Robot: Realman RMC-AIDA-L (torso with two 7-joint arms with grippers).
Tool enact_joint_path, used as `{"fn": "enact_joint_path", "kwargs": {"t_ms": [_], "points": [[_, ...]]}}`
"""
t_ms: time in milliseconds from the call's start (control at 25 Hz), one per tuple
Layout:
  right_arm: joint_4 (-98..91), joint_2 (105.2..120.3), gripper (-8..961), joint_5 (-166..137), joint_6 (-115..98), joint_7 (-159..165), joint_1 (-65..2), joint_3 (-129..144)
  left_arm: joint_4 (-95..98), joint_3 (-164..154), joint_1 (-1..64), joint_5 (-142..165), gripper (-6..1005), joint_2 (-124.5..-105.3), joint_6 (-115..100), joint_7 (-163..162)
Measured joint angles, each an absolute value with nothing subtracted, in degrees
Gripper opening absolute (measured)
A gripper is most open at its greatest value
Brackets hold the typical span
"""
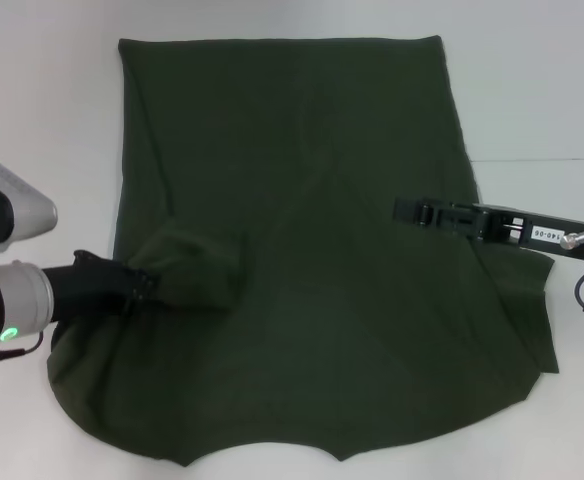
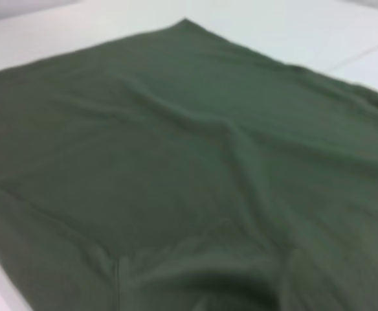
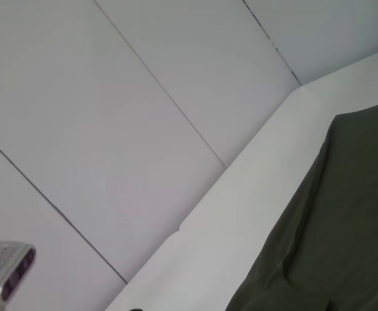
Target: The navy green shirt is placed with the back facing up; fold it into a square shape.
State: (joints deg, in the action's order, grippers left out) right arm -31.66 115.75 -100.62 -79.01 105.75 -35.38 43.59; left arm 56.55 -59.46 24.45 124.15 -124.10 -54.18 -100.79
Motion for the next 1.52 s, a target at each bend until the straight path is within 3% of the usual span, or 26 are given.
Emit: {"fn": "enact_joint_path", "kwargs": {"t_ms": [1520], "points": [[-31.8,115.39,900,-100.6,-79.5,105.1,-35.0,43.0,67.1,-64.4,26.5,124.2,0,-124.28,-60.9,-108.1]]}}
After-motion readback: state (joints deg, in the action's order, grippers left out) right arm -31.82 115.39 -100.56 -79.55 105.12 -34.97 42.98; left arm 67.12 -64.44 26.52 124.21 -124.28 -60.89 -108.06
